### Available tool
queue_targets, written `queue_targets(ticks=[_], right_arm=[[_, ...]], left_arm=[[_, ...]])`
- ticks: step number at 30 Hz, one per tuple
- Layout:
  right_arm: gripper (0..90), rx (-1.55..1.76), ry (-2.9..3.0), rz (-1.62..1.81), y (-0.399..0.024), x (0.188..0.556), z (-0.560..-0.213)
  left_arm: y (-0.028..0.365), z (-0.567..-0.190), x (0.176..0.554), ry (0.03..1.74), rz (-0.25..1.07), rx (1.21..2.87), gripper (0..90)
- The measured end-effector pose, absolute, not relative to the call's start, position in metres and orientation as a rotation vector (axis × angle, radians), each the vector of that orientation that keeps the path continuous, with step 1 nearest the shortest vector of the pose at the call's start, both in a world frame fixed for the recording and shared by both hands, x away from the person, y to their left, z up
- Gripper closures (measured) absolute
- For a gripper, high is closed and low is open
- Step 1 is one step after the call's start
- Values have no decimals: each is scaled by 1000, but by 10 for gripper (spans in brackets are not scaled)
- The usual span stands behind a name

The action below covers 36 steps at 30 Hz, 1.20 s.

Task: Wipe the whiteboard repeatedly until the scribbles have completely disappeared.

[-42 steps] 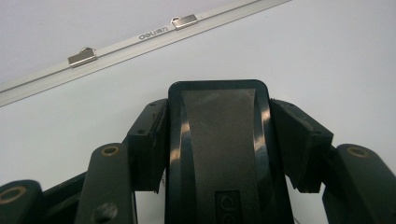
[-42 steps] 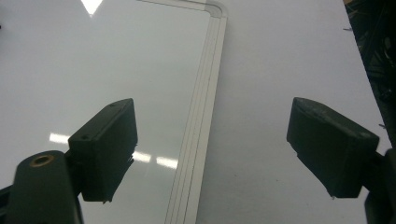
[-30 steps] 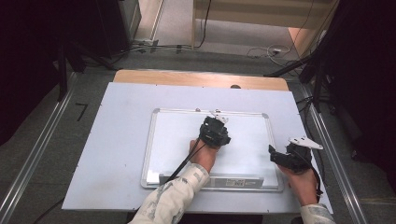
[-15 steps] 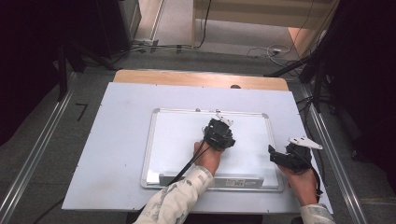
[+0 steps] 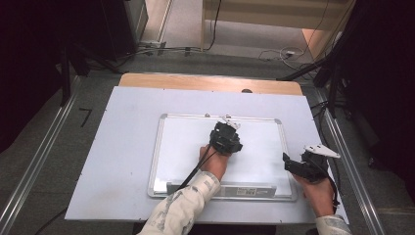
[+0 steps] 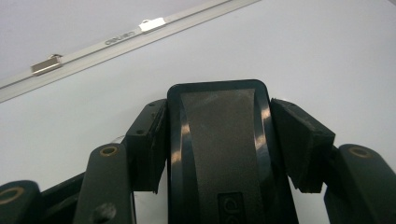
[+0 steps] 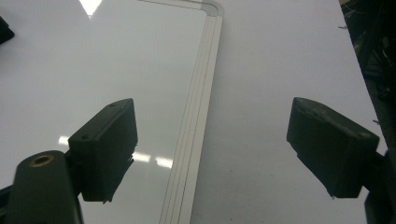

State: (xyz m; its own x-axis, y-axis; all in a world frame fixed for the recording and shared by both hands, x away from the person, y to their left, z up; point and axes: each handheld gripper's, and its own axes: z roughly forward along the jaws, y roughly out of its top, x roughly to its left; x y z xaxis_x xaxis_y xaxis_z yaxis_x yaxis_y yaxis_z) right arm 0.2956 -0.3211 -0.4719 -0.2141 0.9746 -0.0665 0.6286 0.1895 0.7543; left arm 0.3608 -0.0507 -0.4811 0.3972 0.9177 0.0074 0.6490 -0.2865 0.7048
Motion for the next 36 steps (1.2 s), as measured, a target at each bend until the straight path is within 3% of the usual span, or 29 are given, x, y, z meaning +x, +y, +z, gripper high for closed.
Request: queue_targets(ticks=[16, 36], right_arm=[[149, 1492, 1920, 811, -321, 296, -472], [149, 1491, 1926, 808, -319, 297, -473]], left_arm=[[-16, -482, 375, 1436, 582, 1974, 394], [-46, -482, 359, 1350, 559, 2038, 403]])
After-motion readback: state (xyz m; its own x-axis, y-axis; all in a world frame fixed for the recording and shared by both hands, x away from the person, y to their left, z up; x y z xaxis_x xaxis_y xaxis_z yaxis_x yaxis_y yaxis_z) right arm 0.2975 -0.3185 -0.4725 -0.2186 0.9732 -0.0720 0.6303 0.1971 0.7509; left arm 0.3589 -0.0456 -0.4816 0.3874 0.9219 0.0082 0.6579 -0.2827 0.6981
